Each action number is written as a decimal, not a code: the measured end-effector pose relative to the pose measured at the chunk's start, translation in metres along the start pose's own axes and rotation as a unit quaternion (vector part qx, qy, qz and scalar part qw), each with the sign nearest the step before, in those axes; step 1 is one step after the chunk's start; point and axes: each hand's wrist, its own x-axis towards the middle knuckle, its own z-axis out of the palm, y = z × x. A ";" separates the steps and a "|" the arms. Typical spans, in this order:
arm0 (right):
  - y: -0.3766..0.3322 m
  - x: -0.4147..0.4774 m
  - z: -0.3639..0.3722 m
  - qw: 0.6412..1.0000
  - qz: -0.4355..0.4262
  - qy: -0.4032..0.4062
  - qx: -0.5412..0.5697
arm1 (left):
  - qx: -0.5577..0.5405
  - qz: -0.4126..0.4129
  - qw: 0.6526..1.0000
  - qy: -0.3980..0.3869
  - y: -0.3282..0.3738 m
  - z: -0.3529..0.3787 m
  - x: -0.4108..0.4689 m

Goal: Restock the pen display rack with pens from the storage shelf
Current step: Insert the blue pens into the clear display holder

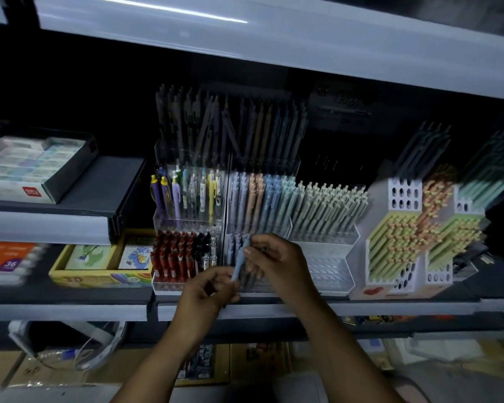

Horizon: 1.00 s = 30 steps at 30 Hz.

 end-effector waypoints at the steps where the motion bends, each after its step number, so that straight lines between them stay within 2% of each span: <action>1: 0.000 0.000 -0.004 1.000 0.001 -0.002 0.005 | 0.002 -0.004 1.000 -0.001 -0.002 0.000 0.001; 4: 0.002 -0.002 -0.014 0.998 0.010 0.012 0.065 | 0.010 -0.009 1.000 -0.007 -0.004 0.004 0.003; 7: 0.007 -0.003 -0.029 0.993 0.002 0.074 0.095 | 0.094 0.007 0.996 0.009 -0.004 0.005 0.005; 10: 0.021 -0.001 -0.044 0.990 -0.006 0.126 0.059 | 0.224 0.044 0.973 0.032 -0.007 0.000 0.010; 12: 0.031 0.000 -0.050 0.990 -0.021 0.137 -0.001 | 0.267 0.059 0.961 0.043 -0.008 -0.001 0.014; 18: 0.041 0.003 -0.049 0.985 -0.045 0.110 -0.128 | 0.326 0.090 0.938 0.077 -0.006 0.008 0.017; 26: 0.045 0.011 -0.046 0.971 -0.033 0.051 -0.233 | 0.444 0.089 0.891 0.019 -0.028 0.008 0.021; 30: 0.046 0.015 -0.043 0.955 -0.055 0.014 -0.291 | 0.505 0.049 0.861 -0.034 -0.041 0.007 0.013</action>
